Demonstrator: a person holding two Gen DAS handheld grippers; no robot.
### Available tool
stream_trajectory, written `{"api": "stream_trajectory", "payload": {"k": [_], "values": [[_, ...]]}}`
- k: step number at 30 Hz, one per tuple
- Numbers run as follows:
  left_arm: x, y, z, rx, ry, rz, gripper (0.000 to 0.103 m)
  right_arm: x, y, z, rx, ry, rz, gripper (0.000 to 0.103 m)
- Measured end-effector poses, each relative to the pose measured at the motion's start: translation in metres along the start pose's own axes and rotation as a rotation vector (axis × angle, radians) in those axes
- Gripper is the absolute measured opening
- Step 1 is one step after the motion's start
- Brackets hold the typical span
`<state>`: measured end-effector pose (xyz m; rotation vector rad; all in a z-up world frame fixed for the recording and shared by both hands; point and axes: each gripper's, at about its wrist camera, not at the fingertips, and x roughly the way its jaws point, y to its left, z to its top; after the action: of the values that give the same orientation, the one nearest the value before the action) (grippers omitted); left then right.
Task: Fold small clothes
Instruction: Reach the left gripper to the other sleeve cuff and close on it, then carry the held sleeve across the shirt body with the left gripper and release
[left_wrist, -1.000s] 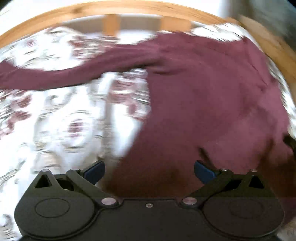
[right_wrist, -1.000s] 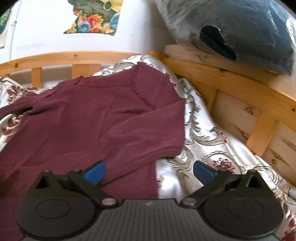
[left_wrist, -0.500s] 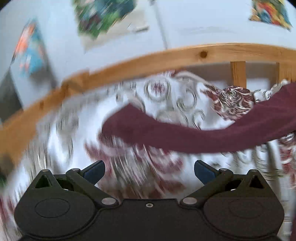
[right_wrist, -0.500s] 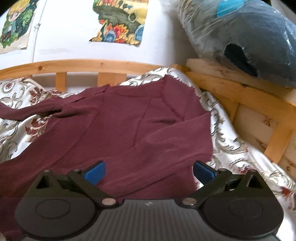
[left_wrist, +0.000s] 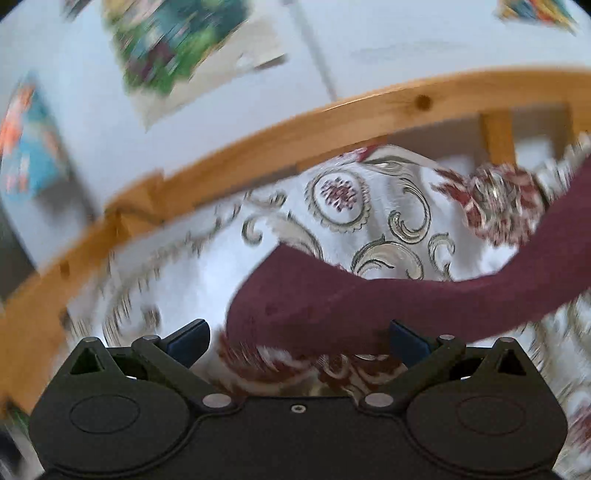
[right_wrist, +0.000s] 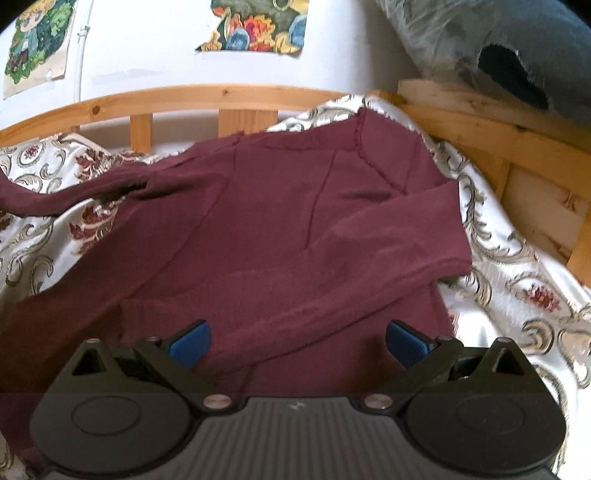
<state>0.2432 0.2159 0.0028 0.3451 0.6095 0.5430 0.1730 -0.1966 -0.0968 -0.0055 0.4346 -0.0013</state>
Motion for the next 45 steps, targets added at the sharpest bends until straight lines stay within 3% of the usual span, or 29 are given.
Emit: {"api": "stream_trajectory", "payload": {"k": [6, 11, 13, 16, 19, 21, 22, 23, 24, 28, 31, 34, 39, 41, 45], "values": [[0.008, -0.016, 0.006, 0.314, -0.031, 0.048, 0.102, 0.004, 0.002, -0.003, 0.001, 0.014, -0.009, 0.103], [0.006, -0.037, 0.007, 0.568, -0.068, 0.007, 0.102, 0.002, 0.005, -0.004, -0.012, 0.012, -0.015, 0.103], [0.014, -0.041, 0.014, 0.597, 0.006, -0.027, 0.102, 0.001, 0.006, -0.003, -0.021, 0.009, -0.013, 0.103], [0.021, -0.036, 0.030, 0.547, 0.115, -0.139, 0.095, -0.001, 0.008, 0.000, -0.031, 0.001, -0.014, 0.103], [0.027, -0.039, 0.035, 0.561, 0.205, -0.176, 0.066, -0.005, 0.008, 0.002, -0.031, -0.011, -0.010, 0.103], [0.031, -0.044, 0.034, 0.592, 0.256, -0.162, 0.037, -0.008, 0.008, 0.004, -0.031, -0.022, -0.007, 0.103], [0.031, -0.045, 0.035, 0.604, 0.272, -0.158, 0.030, -0.010, 0.008, 0.005, -0.031, -0.028, -0.007, 0.103], [0.030, -0.046, 0.036, 0.609, 0.283, -0.160, 0.013, -0.012, 0.007, 0.007, -0.028, -0.036, -0.007, 0.103], [0.029, -0.046, 0.037, 0.605, 0.292, -0.162, 0.005, -0.013, 0.007, 0.008, -0.027, -0.043, -0.007, 0.103], [0.013, -0.045, 0.049, 0.548, 0.321, -0.170, 0.004, -0.020, 0.003, 0.013, -0.009, -0.069, -0.009, 0.103], [-0.010, -0.039, 0.064, 0.426, 0.387, -0.210, 0.004, -0.025, 0.000, 0.017, 0.008, -0.080, -0.009, 0.103], [-0.036, -0.027, 0.080, 0.203, 0.487, -0.328, 0.003, -0.034, -0.003, 0.020, 0.017, -0.104, -0.007, 0.103], [-0.094, -0.020, 0.107, -0.005, 0.467, -0.517, 0.003, -0.042, -0.004, 0.022, 0.002, -0.129, -0.005, 0.103], [-0.116, -0.026, 0.117, -0.038, 0.458, -0.574, 0.003, -0.041, -0.003, 0.022, -0.001, -0.130, -0.002, 0.103], [-0.155, -0.054, 0.145, -0.001, 0.425, -0.685, 0.003, -0.045, -0.001, 0.024, -0.004, -0.144, 0.009, 0.103]]}}
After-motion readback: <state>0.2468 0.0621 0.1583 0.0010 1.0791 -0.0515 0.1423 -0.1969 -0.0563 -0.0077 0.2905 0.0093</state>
